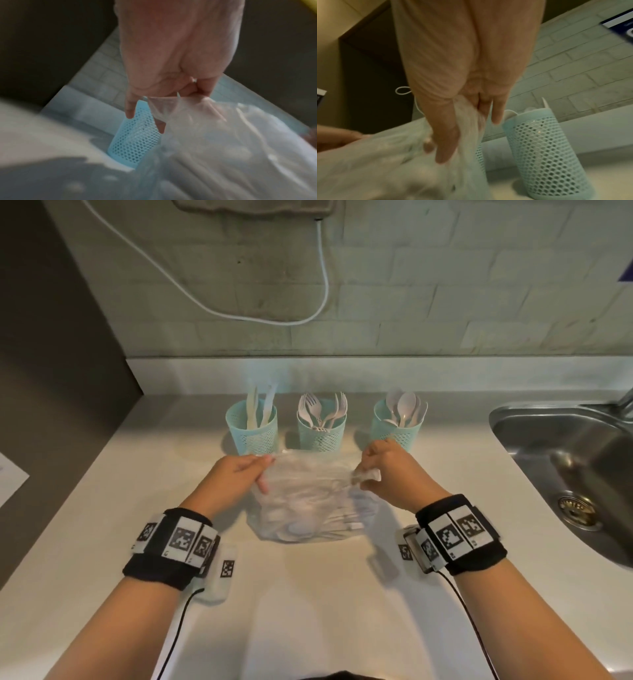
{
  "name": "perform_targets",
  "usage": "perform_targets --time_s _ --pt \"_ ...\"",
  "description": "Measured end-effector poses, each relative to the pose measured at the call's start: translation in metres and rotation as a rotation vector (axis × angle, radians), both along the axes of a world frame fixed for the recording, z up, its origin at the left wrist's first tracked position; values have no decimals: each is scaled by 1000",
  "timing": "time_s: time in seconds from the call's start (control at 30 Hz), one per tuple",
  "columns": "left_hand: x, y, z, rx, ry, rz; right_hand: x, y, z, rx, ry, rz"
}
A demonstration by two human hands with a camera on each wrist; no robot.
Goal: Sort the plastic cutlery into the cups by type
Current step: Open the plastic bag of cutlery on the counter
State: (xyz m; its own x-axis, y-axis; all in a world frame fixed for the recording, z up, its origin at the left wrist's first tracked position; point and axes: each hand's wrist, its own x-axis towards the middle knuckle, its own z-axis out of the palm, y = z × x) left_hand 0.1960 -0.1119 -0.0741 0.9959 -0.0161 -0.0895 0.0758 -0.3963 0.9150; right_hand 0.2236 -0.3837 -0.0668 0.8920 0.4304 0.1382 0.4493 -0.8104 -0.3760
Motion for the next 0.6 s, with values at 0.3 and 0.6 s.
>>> perform_targets --time_s 0.3,0.6 --pt "2 -5 22 70 -502 358 -1 -4 12 287 -320 21" --pt "13 -67 18 1055 62 20 -12 55 22 -303 39 -235"
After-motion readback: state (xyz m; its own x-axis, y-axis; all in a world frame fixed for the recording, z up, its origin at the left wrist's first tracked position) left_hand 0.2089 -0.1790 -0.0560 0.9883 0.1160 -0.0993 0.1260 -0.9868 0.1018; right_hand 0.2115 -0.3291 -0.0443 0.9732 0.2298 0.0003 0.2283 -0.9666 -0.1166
